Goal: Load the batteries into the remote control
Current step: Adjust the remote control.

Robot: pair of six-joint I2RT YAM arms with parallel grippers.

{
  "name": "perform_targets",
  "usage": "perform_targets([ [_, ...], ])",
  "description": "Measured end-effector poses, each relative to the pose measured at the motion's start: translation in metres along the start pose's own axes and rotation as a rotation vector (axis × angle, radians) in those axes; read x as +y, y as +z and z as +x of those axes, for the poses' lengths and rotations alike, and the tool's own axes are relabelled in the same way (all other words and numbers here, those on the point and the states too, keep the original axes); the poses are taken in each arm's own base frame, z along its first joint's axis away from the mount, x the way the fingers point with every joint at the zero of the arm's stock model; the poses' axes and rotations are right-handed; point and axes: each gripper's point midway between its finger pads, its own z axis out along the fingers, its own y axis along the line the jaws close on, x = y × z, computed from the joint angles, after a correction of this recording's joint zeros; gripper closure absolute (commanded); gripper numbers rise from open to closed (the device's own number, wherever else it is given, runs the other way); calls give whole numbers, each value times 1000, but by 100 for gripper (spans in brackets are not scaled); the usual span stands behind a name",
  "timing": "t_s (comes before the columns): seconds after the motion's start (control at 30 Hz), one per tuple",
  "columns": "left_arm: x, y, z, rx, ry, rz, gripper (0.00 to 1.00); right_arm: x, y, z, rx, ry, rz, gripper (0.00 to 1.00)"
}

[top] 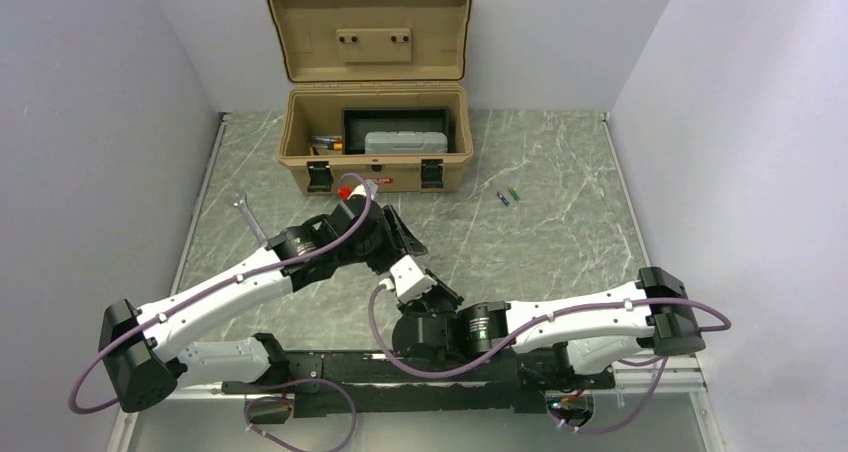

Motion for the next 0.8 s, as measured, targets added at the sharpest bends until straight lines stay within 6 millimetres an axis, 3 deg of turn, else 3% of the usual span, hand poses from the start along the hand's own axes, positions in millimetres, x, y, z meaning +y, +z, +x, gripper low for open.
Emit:
perform_targets([
  [0.3,1,0,0,0,0,-3,56,-3,-4,5,7,-53,58,100],
  [0.67,-6,1,1,5,-10,30,92,-9,-5,9,15,-63,79,100],
  [0.8,-7,2,2,7,-9,38,100,-9,-5,9,13,-64,83,100],
])
